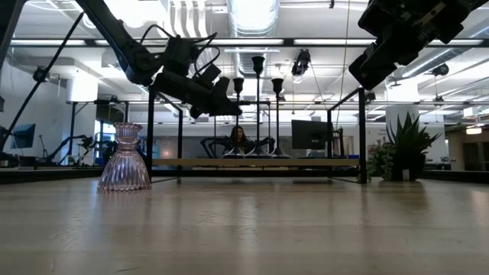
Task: Pick & Place candle stick holders
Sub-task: Put the black candle holder on the shelf, then put the bottom right purple glass candle holder on the shelf
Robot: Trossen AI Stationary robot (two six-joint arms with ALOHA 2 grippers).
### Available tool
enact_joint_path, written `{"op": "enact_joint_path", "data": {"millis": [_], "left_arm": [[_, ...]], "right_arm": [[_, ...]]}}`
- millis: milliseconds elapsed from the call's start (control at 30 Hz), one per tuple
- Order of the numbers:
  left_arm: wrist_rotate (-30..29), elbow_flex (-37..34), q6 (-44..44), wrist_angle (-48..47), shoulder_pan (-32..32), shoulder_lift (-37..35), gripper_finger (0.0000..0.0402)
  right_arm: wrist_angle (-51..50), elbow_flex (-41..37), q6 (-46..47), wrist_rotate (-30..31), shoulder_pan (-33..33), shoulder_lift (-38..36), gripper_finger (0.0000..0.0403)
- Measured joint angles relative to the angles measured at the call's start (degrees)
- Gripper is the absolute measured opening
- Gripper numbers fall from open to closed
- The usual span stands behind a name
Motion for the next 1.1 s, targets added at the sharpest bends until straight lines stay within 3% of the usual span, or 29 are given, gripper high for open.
{"op": "enact_joint_path", "data": {"millis": [200, 667, 1100], "left_arm": [[0.00, -0.15, -0.24, -1.76, 0.01, 0.26, 0.0059], [0.00, -0.04, -0.88, -2.62, 0.07, 0.15, 0.0084], [-0.46, 0.97, -1.45, -6.83, 0.12, -0.09, 0.0181]], "right_arm": [[-0.05, -0.13, 0.13, 0.00, 0.00, 0.00, 0.0050], [-0.07, -0.17, 0.45, -0.01, 0.02, 0.00, 0.0050], [-0.07, -0.22, 0.61, -0.01, 0.02, 0.00, 0.0050]]}}
